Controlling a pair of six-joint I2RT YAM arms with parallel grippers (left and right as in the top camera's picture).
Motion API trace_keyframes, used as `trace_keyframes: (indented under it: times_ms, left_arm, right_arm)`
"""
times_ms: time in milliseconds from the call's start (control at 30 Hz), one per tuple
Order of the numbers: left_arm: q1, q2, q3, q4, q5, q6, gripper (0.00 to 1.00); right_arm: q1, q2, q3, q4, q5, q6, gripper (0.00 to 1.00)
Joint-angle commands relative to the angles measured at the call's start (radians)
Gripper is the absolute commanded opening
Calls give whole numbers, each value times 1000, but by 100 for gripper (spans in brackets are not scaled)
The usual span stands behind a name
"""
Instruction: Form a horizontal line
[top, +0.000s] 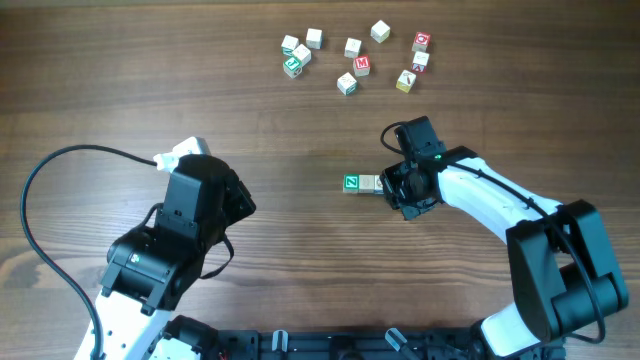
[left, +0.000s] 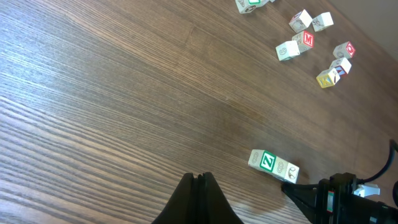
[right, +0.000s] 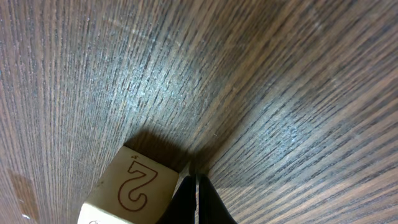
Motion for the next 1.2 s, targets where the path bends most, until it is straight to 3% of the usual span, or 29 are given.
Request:
trace_keyframes:
  times_ms: [0, 1167]
  left_arm:
    - [2, 2, 0, 3, 5, -6, 4]
    - [2, 2, 0, 2, 5, -6, 4]
  right_arm:
    - [4, 13, -8, 2, -6, -14, 5]
    - [4, 12, -8, 14, -23, -66, 5]
